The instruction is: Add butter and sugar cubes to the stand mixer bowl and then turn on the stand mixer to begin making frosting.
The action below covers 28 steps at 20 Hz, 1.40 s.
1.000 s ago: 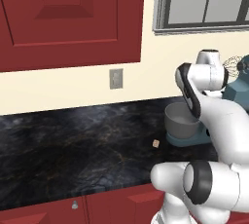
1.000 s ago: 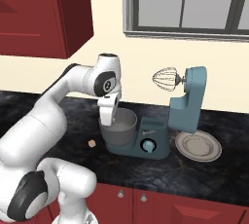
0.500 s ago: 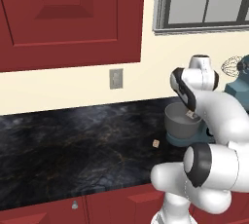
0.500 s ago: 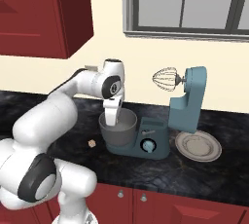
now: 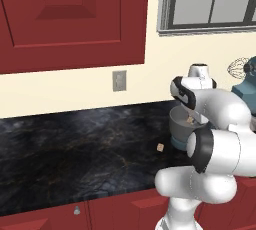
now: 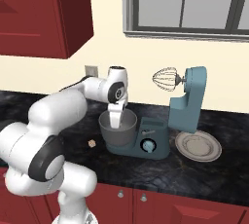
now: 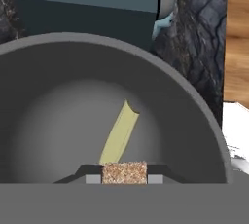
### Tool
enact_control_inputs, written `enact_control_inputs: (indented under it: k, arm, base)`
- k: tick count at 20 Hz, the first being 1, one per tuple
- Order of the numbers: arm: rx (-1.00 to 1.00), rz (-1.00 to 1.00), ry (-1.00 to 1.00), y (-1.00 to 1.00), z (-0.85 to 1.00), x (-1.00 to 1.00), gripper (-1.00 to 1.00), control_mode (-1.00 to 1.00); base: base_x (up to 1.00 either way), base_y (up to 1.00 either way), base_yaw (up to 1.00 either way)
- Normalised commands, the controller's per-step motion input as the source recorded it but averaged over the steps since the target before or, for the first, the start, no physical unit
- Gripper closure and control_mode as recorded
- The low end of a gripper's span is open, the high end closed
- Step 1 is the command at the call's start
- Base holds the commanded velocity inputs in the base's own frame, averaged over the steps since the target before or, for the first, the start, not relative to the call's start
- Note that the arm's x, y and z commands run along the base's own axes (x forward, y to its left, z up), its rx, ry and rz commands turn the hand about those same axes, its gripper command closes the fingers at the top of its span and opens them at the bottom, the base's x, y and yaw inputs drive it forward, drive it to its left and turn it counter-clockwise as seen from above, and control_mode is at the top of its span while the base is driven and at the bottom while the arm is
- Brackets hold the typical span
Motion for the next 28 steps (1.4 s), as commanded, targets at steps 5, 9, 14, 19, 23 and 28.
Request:
enact_control_inputs:
  k: [5,9,14,19,23,28]
  arm:
    - [0.01,0.0,0.04,0.0,-0.31,0.28,-1.0,-1.0]
    - [0.04,0.0,0.0,0.0,-0.11,0.1,-1.0,-1.0]
    - [0.01,0.0,-0.01,0.04,0.0,0.0,-1.0,-1.0]
    - [-0.01,0.0,-0.05,0.18,0.18,-0.06,-1.0,-1.0]
    - [-0.04,0.0,-0.09,0.19,0.4,-0.23,-1.0,-1.0]
    - [-0.04,0.0,-0.08,0.3,0.28,-0.33,-1.0,-1.0]
  base:
    - [0.0,0.0,0.0]
    - [0.0,0.0,0.0]
    - [0.0,0.0,0.0]
    - [0.0,0.0,0.0]
    - [0.0,0.0,0.0]
    - [0.0,0.0,0.0]
